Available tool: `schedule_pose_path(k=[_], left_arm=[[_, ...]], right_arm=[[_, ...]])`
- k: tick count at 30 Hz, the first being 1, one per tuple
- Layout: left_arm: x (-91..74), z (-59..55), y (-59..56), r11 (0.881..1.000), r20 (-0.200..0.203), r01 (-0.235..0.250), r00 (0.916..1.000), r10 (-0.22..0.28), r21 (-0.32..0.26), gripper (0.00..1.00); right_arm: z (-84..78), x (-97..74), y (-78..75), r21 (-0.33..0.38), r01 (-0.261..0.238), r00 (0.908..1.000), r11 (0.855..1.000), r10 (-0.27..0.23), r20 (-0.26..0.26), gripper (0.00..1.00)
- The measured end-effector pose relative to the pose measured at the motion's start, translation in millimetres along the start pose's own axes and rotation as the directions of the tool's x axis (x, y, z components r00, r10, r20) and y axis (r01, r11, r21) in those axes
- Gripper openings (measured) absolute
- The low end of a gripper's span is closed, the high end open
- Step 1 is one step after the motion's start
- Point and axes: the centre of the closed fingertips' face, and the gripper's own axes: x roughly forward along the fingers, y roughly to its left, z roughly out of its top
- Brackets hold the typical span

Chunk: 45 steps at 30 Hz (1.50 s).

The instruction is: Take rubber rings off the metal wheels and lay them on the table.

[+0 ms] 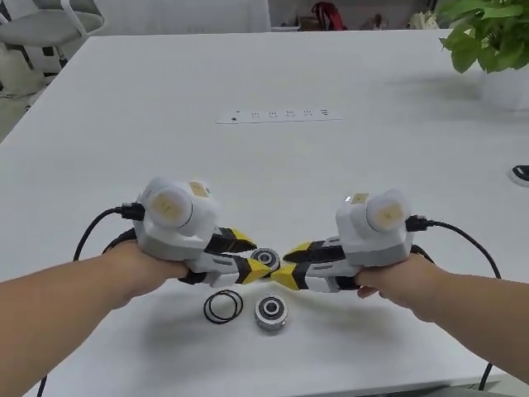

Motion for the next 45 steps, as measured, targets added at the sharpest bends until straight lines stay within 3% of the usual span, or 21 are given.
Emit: schedule_pose_path(k=[9, 21, 35, 45], left_arm=[[6.3, -0.5, 2.3, 1.0, -0.016, -0.007, 0.9998, 0.007, 0.01, 0.2], [7.3, -0.2, 2.0, 0.999, -0.004, -0.027, 0.9996, 0.027, 0.025, 0.15], [6.1, -0.2, 5.1, 0.998, 0.01, -0.055, 0.9984, 0.056, -0.024, 0.14], [6.5, -0.7, 5.0, 0.998, 0.012, -0.059, 0.9981, 0.06, -0.023, 0.14]], right_arm=[[0.2, 0.2, 0.4, 0.001, -0.003, 1.0, 1.0, 0.003, 0.003, 0.21], [0.3, 0.6, 1.4, -0.007, -0.01, 0.9999, 1.0, 0.01, 0.006, 0.21], [2.7, 5.4, 5.4, -0.029, -0.013, 0.9998, 1.0, 0.013, 0.012, 0.2], [0.9, 2.8, 4.5, -0.024, -0.009, 0.9999, 1.0, 0.01, 0.008, 0.15]])
